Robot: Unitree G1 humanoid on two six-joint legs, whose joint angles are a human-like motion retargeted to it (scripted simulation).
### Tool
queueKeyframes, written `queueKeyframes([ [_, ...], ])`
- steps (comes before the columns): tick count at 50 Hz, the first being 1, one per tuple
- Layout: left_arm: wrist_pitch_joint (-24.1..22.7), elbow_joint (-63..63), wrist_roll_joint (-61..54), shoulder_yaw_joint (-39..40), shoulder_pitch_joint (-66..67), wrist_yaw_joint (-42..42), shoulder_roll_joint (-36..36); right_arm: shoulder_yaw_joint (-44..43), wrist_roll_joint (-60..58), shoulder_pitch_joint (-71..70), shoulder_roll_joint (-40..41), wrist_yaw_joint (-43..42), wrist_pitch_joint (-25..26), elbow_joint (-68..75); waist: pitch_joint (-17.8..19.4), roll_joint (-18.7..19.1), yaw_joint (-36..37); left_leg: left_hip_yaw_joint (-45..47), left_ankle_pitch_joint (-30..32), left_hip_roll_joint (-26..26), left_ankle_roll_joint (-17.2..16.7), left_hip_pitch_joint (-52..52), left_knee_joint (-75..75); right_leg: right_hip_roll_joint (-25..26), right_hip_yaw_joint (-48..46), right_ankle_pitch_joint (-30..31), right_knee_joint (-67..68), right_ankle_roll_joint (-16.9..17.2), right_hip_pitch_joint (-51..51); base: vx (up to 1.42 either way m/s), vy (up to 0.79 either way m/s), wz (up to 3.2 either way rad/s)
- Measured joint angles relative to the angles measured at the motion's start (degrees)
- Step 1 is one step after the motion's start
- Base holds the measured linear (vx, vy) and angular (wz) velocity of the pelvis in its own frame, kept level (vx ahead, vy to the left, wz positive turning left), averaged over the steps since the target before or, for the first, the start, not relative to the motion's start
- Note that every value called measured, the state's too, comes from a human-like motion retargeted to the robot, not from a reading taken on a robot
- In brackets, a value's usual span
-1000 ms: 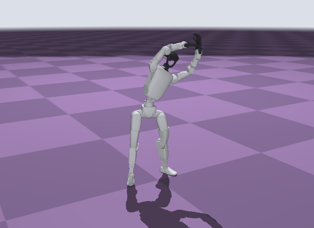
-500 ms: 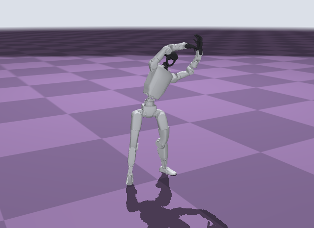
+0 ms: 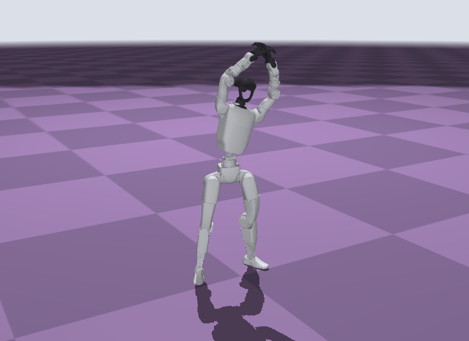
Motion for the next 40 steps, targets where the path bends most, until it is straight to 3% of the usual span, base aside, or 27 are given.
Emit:
queueKeyframes([
  [3, 0.4, 0.7, 1.0, 0.0, -1.2, -0.1, -2.0, 0.0, 2.1, -0.7, 0.1, 0.3, 0.4, 1.7, 0.5, 3.2, -0.4, 0.1, 0.4, 0.2, -0.7, -0.2, -0.1, 0.3, 0.0, 0.0, -0.1, 0.0, -0.2, -0.01, -0.02, 0.00],
  [7, 4.5, 3.4, 2.1, 2.9, -2.5, 1.5, -6.1, -0.1, 6.1, -1.2, -1.2, 0.4, 2.5, 1.6, 1.4, 7.5, -1.5, 0.0, 0.6, 0.4, -0.5, 0.2, 0.0, 0.5, 0.2, 0.1, 0.0, 0.0, 0.2, 0.00, 0.00, 0.00],
  [15, 5.7, 3.3, 2.7, 1.9, -4.9, 0.5, -8.0, -2.1, 6.8, -0.7, -4.5, 1.1, 2.2, 1.2, 2.3, 15.0, -5.7, -0.1, 0.9, 0.6, -0.6, 0.7, 0.3, 0.5, 0.2, -0.4, 0.1, 0.0, 0.8, 0.00, 0.00, 0.00],
  [31, 7.6, 2.3, 5.2, 0.0, -8.1, -3.7, -9.0, -7.4, 0.5, 4.1, -6.7, -2.9, -5.1, -0.4, 4.2, 29.7, -12.6, 0.0, 1.7, 1.0, -0.5, 1.0, 0.3, 0.6, 0.2, -1.4, 0.0, 0.0, 1.4, 0.00, 0.00, 0.00],
  [40, 10.6, 0.9, 8.4, 0.0, -8.5, -5.6, -11.4, -15.0, -0.5, 11.3, -9.0, -3.9, -7.5, -3.4, 5.5, 36.5, -15.7, 0.1, 2.2, 0.5, -0.3, 1.4, 0.3, 0.0, 0.4, -2.0, 0.2, 0.0, 1.7, 0.00, 0.00, 0.00],
])
